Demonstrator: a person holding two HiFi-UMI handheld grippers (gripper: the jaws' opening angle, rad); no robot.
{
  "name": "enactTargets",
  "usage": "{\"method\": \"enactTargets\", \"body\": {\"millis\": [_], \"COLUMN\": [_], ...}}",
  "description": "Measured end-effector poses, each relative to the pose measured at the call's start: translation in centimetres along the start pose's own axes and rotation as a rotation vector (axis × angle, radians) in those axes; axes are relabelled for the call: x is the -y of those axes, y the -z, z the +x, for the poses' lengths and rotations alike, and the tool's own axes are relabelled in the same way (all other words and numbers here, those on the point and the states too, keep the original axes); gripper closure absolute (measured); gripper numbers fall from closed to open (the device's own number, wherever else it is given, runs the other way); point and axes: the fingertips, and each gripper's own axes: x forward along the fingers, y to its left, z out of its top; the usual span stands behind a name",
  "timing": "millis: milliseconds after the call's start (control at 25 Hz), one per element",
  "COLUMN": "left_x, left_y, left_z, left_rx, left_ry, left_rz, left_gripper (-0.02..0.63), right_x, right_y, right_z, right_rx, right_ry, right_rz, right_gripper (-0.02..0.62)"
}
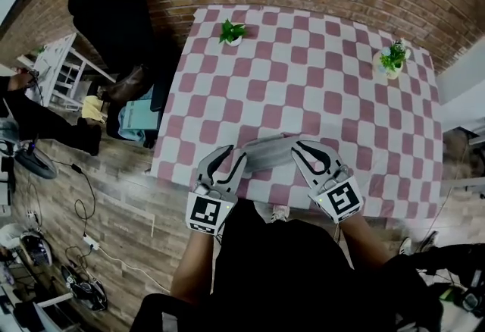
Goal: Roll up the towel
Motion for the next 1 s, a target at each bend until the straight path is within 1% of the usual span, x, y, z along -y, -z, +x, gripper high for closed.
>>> {"method": "enactTargets", "body": {"millis": [40, 80, 120, 200, 320, 520, 640, 760, 1000], "left_x": [0.0, -0.1, -0.1, 0.1, 0.6, 0.1, -0.3, -0.4, 0.2], "left_y": [-1.0, -2.0, -3.0, -4.5, -6.3, -7.9, -7.9, -8.3, -9.3], "left_z": [-0.3, -0.5, -0.7, -1.3, -2.4, -3.4, -3.6, -3.7, -4.2], "left_rx": [0.027, 0.056, 0.082, 0.116, 0.15, 0.174, 0.188, 0.2, 0.215], "left_ry": [-0.015, -0.03, -0.041, -0.054, -0.066, -0.078, -0.076, -0.062, -0.044], "left_rz": [0.007, 0.014, 0.02, 0.016, -0.003, -0.007, -0.019, -0.02, 0.002], "left_gripper": [0.518, 0.585, 0.611, 0.611, 0.609, 0.609, 0.609, 0.609, 0.609], "right_x": [0.3, 0.5, 0.6, 0.6, 0.2, 0.7, 1.1, 1.5, 1.9], "right_y": [-1.3, -2.5, -3.5, -5.2, -7.2, -9.7, -10.1, -10.4, -10.6], "right_z": [-0.3, -0.5, -0.8, -1.2, -2.1, -2.3, -2.4, -2.7, -3.6], "right_rx": [0.035, 0.067, 0.094, 0.131, 0.142, 0.151, 0.151, 0.156, 0.149], "right_ry": [0.014, 0.025, 0.033, 0.048, 0.076, 0.108, 0.11, 0.124, 0.158], "right_rz": [-0.001, -0.008, -0.023, -0.063, -0.108, -0.105, -0.1, -0.119, -0.132], "right_gripper": [0.563, 0.591, 0.595, 0.597, 0.597, 0.597, 0.597, 0.597, 0.597]}}
